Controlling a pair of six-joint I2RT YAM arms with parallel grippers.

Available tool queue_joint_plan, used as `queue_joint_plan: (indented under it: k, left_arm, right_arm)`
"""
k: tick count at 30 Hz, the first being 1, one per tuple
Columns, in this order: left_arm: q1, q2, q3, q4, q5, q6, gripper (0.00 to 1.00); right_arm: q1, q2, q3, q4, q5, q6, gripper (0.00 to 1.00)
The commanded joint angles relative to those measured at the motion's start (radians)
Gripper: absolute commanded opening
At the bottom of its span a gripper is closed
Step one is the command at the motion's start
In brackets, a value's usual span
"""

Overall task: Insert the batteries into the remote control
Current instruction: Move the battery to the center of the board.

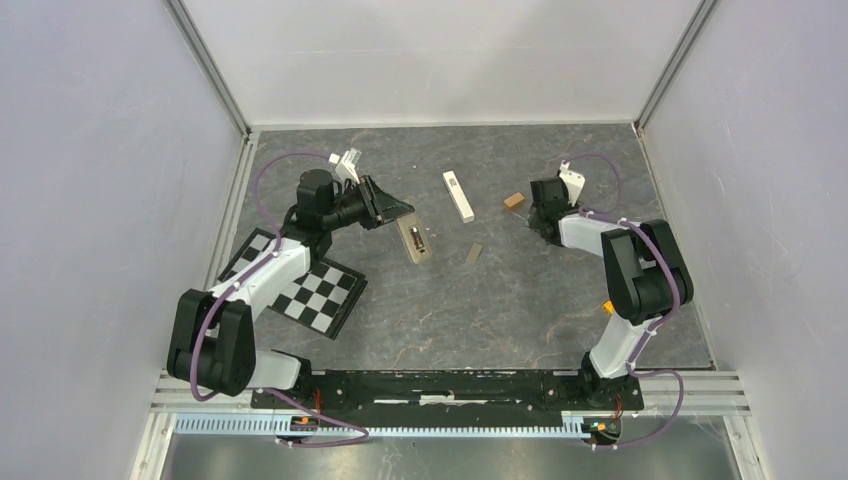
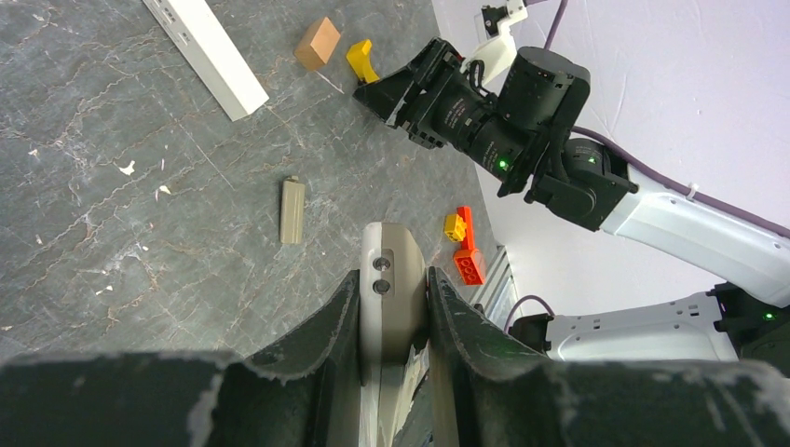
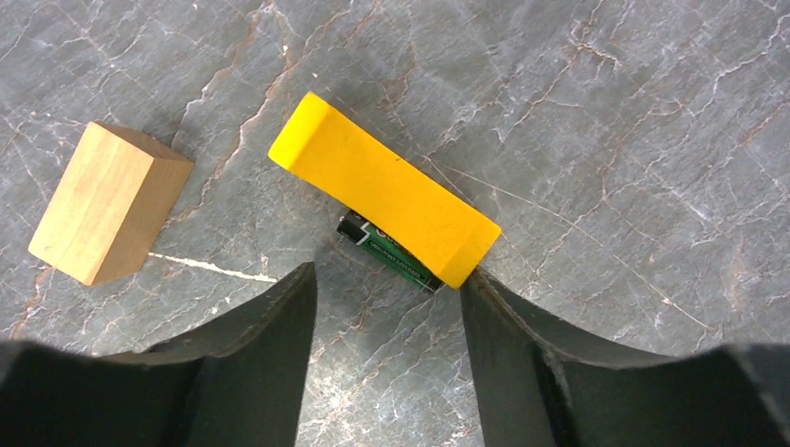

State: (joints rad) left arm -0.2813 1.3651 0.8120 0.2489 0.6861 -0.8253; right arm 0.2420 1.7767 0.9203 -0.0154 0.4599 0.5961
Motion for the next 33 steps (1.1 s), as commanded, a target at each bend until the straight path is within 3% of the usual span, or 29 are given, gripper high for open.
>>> queue_joint_plan:
  k: [1,13,19,26,30,33]
  left_arm:
    - [-0.001,-0.016,0.004,0.056,0.020,0.011,0.02]
    - [-0.001,-0.018,0.005,0.053,0.019,0.012,0.02]
    - [-0.001,-0.022,0.001,0.051,0.014,0.014,0.02]
    - [-0.001,-0.026,-0.004,0.049,0.011,0.014,0.02]
    - [-0.001,-0.032,-0.006,0.042,0.003,0.017,0.02]
    - [-0.001,-0.036,-0.011,0.041,-0.006,0.019,0.02]
  right_arm:
    - [0.004,0.016,-0.009,0.008,-0.030,-0.026,0.58]
    - [0.006,0.010,-0.018,0.017,-0.046,-0.096,0.30]
    - [0.011,-0.035,-0.072,-0.004,-0.107,-0.123,0.21]
    - [0.079,-0.125,-0.133,-0.032,-0.227,-0.171,0.18]
    - [0.140,-0.206,-0.191,-0.068,-0.222,-0.143,0.19]
    - [0.213,-0.301,-0.303,0.006,-0.164,-0.087,0.19]
